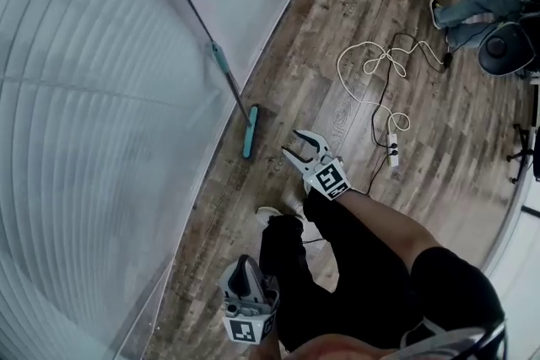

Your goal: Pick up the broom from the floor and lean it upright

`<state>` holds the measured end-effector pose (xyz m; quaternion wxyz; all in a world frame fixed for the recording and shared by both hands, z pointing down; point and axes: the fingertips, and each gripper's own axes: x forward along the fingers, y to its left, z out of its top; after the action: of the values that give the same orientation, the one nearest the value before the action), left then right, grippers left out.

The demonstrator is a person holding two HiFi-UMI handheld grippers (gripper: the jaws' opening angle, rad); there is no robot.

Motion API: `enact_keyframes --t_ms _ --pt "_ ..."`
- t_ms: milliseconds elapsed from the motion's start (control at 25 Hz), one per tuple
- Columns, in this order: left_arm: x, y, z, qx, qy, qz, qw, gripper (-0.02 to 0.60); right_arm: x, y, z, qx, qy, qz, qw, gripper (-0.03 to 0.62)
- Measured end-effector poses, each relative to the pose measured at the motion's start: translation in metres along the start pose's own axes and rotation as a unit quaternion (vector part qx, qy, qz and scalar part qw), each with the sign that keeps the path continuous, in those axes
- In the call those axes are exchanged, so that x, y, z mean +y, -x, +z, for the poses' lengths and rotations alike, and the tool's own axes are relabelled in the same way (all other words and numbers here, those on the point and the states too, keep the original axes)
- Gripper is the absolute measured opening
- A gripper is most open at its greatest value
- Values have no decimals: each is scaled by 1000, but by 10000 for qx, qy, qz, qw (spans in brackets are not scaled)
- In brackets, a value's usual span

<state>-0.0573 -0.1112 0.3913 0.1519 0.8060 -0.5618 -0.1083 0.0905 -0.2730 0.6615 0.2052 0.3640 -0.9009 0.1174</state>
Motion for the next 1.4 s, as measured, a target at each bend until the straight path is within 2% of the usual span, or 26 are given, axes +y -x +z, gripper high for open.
enact_keyframes --t_ms 120,200,280,400,520,560,640,720,800,920,1120,1240,1400 --pt "-15 -5 30 -21 -87 -63 9999 19 12 52 51 -231 -690 -14 9973 196" --pt "-24 -8 52 -26 -150 -121 9998 18 28 82 91 -409 -812 61 9958 196" --pt "-34 -12 75 36 -268 -111 9996 18 48 111 139 -576 -749 238 9952 196" --pt "-59 -11 113 163 -295 -1 9994 18 87 161 211 -681 -566 769 9931 195" --pt "-82 -19 154 70 -445 -177 9988 18 112 196 287 -1046 -398 1172 9868 188" --pt "-92 -21 165 27 -521 -131 9986 18 116 209 309 -1219 -345 1290 9835 171" --pt "-124 -20 181 -51 -615 95 9981 18 119 244 350 -1584 -426 1611 9732 81" --pt "-157 -12 191 -147 -599 349 9975 18 128 279 385 -1799 -565 2073 9599 45" --pt "-163 3 202 -317 -500 660 9961 18 153 301 414 -1873 -511 2555 9471 35" --pt "-141 16 237 -748 -312 1117 9904 18 190 302 453 -1858 -197 3083 9328 29" --pt "-129 20 279 -1019 -774 1273 9836 18 209 299 500 -2353 30 3260 9156 29" --pt "-124 24 288 -1263 -647 1599 9769 18 213 300 510 -2418 236 3295 9124 25" --pt "-132 19 301 -1140 -900 1432 9790 18 223 302 524 -2515 421 3210 9121 20"
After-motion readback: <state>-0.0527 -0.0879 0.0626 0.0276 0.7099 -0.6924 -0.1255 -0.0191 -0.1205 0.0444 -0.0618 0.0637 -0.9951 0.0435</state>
